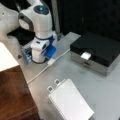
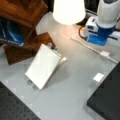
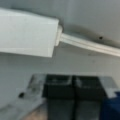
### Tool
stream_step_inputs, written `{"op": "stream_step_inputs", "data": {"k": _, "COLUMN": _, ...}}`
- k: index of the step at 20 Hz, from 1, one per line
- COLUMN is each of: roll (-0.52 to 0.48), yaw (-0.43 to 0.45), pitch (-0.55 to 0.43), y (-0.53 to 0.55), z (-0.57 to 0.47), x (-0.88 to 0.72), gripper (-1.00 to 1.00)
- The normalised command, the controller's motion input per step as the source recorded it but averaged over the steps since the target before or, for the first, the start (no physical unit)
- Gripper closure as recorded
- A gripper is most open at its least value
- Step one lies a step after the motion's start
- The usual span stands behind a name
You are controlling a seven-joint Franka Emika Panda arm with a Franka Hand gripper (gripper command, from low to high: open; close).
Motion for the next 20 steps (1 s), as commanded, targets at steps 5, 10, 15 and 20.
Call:
{"op": "stream_step_inputs", "data": {"k": 5, "roll": 0.163, "yaw": -0.261, "pitch": -0.183, "y": 0.1, "z": 0.07, "x": -0.23, "gripper": -1.0}}
{"op": "stream_step_inputs", "data": {"k": 10, "roll": 0.136, "yaw": -0.249, "pitch": -0.063, "y": 0.09, "z": 0.13, "x": -0.05, "gripper": -1.0}}
{"op": "stream_step_inputs", "data": {"k": 15, "roll": 0.138, "yaw": -0.233, "pitch": 0.045, "y": 0.07, "z": 0.14, "x": 0.12, "gripper": -1.0}}
{"op": "stream_step_inputs", "data": {"k": 20, "roll": 0.126, "yaw": -0.209, "pitch": 0.136, "y": 0.06, "z": 0.19, "x": 0.24, "gripper": -1.0}}
